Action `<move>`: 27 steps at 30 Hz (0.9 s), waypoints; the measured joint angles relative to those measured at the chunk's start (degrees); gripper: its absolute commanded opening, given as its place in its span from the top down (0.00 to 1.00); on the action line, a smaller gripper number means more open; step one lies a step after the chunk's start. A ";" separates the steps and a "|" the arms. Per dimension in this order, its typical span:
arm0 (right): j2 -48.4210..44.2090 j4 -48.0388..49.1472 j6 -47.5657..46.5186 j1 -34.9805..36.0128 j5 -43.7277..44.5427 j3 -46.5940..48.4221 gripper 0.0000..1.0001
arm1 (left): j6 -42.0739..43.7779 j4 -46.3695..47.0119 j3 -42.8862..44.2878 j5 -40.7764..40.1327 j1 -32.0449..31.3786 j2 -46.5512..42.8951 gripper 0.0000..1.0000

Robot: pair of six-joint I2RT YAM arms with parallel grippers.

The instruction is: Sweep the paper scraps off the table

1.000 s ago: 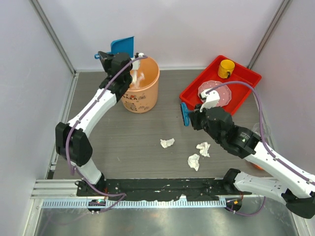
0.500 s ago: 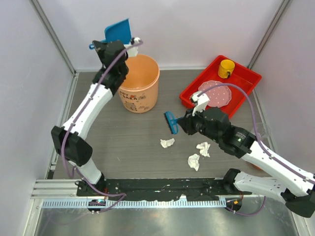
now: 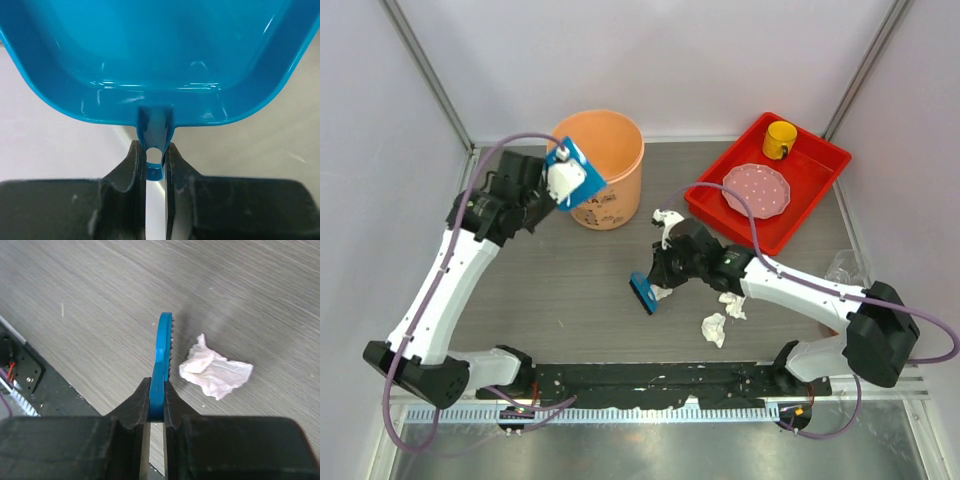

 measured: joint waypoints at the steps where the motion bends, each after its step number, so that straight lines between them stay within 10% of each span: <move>1: 0.00 -0.74 -0.02 -0.37 0.46 0.00 0.99 | -0.68 -1.40 -2.82 1.79 0.00 -0.11 1.00; 10: -6.73 -7.43 -11.41 -1.75 -11.65 4.74 0.99 | -1.86 -11.21 -19.28 16.92 -0.02 -1.92 1.00; 16: -16.57 -24.79 -37.83 -1.68 -23.50 14.03 0.99 | -1.81 -11.45 -24.85 21.03 -0.02 -1.95 1.00; 22: -19.69 -46.60 -55.52 -1.53 -21.24 14.58 0.99 | -1.38 -9.86 -29.35 21.09 -0.02 -1.62 1.00; 27: -21.46 -52.54 -47.52 -1.38 -2.05 15.72 0.99 | -1.11 -7.78 -31.01 20.63 -0.02 0.35 1.00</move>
